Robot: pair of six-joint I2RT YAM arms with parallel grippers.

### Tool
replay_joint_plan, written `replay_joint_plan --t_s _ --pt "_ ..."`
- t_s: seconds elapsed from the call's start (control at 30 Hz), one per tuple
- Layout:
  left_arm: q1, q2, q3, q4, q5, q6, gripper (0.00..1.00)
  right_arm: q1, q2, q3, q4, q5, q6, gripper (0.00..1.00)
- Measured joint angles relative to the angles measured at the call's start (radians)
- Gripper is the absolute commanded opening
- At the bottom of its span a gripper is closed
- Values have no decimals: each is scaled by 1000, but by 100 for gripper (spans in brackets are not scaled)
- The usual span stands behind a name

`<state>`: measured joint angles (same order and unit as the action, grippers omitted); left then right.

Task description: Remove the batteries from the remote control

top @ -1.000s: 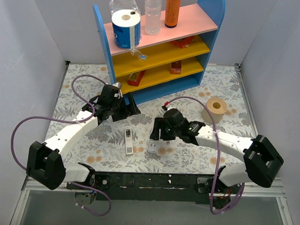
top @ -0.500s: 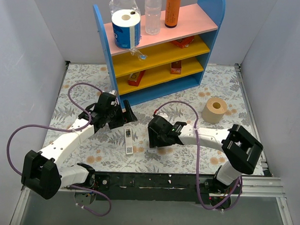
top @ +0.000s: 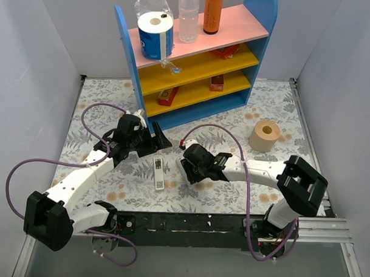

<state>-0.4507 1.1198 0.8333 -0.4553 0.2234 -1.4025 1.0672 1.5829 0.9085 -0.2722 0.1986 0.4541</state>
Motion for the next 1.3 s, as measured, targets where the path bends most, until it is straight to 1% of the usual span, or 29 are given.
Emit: replay_joint_plan --t_s 0.03,0.07,0.13,0.27,0.33,0.37,0.5,0.63,0.7,0.83,0.93,1.07,1.17,1.3 --pt "0 0 -7 10 9 -3 74 0 -11 -9 14 -8 -34 40" --pt "0 4 -10 13 18 -6 73 0 -23 -22 34 -18 -68 39" --pt "0 21 -11 25 36 -8 72 0 -46 -55 73 -30 -122 37" --pt "3 73 -11 47 66 8 72 0 -89 -123 134 -60 -214 36" --pt "3 96 -11 70 93 28 71 -1 -106 -145 154 -76 -249 40" --pt "3 100 -11 82 105 35 69 -1 -110 -153 163 -83 -260 44" --pt "4 121 -17 158 172 98 67 -6 -113 -157 164 -84 -265 62" --pt "3 154 -27 204 189 157 67 -8 -130 -157 166 -90 -227 64" --pt "4 191 -22 205 190 179 65 -10 -145 -161 176 -89 -206 65" --pt "4 286 -19 227 241 191 58 -12 -182 -199 217 -77 -184 64" --pt "4 336 -19 255 286 188 57 -12 -185 -240 259 -78 -185 63" --pt "4 363 -19 282 318 187 56 -12 -180 -270 284 -78 -190 63" --pt "4 370 -19 307 344 188 53 -12 -180 -291 329 -82 -195 58" --pt "4 394 -19 341 378 190 52 -12 -180 -327 381 -102 -202 49"
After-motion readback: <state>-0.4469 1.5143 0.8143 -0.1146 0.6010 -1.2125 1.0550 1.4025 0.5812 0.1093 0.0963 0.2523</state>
